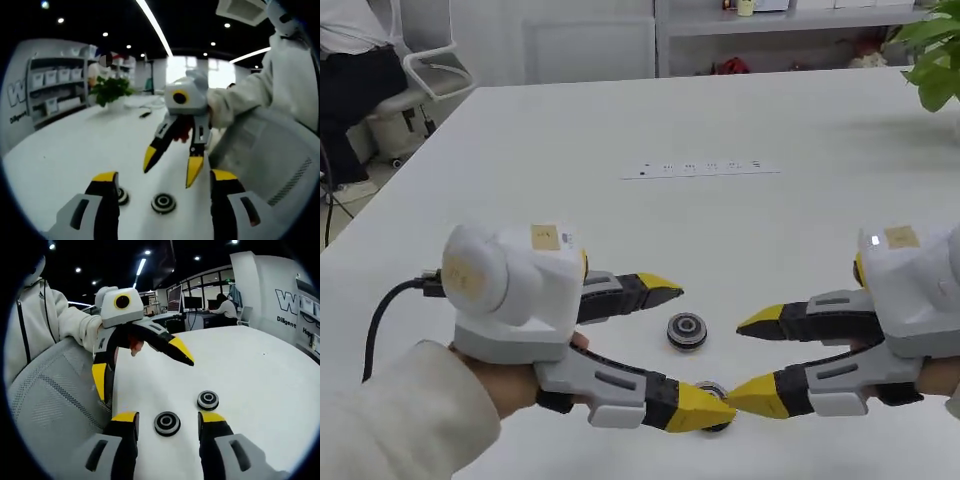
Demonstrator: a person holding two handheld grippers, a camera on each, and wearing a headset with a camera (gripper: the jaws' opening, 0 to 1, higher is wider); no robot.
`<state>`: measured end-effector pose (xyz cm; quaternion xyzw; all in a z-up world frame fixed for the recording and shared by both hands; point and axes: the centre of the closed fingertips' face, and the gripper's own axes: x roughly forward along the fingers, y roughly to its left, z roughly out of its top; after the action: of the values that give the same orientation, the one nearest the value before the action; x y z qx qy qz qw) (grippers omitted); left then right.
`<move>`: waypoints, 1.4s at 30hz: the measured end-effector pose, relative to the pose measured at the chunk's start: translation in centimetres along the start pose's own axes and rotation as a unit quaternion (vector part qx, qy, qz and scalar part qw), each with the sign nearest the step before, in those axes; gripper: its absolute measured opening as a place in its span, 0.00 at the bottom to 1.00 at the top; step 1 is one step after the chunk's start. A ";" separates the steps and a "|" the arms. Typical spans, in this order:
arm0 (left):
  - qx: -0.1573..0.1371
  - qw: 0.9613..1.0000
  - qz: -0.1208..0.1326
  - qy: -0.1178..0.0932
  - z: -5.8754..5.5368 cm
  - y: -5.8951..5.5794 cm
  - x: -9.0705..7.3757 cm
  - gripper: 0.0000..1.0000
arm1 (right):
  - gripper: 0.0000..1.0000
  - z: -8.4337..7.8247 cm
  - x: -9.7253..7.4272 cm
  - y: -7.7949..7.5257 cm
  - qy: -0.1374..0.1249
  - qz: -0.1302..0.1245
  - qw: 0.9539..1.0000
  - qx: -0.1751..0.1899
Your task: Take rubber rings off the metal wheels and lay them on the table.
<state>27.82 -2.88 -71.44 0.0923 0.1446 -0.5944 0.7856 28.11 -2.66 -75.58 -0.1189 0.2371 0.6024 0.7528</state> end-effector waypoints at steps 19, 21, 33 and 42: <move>-0.005 0.999 -0.007 0.046 -4.6 -0.6 2.1 0.51 | 0.39 -3.3 1.4 0.2 0.048 0.008 0.999 0.014; -0.007 0.999 -0.009 0.046 -4.7 -0.7 2.1 0.49 | 0.36 -3.6 1.6 0.3 0.055 0.008 0.998 0.015; -0.028 0.999 0.000 0.041 -5.0 0.0 2.3 0.27 | 0.29 -3.6 1.7 -0.1 0.044 0.004 0.999 0.030; -0.028 0.998 0.007 0.061 -6.6 0.4 2.7 0.24 | 0.27 -4.2 2.3 0.3 0.057 0.007 0.998 0.016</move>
<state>28.10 -3.10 -78.51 0.1073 0.2080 -0.5783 0.7815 27.29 -2.62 -80.31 -0.1393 0.2903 0.5963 0.7354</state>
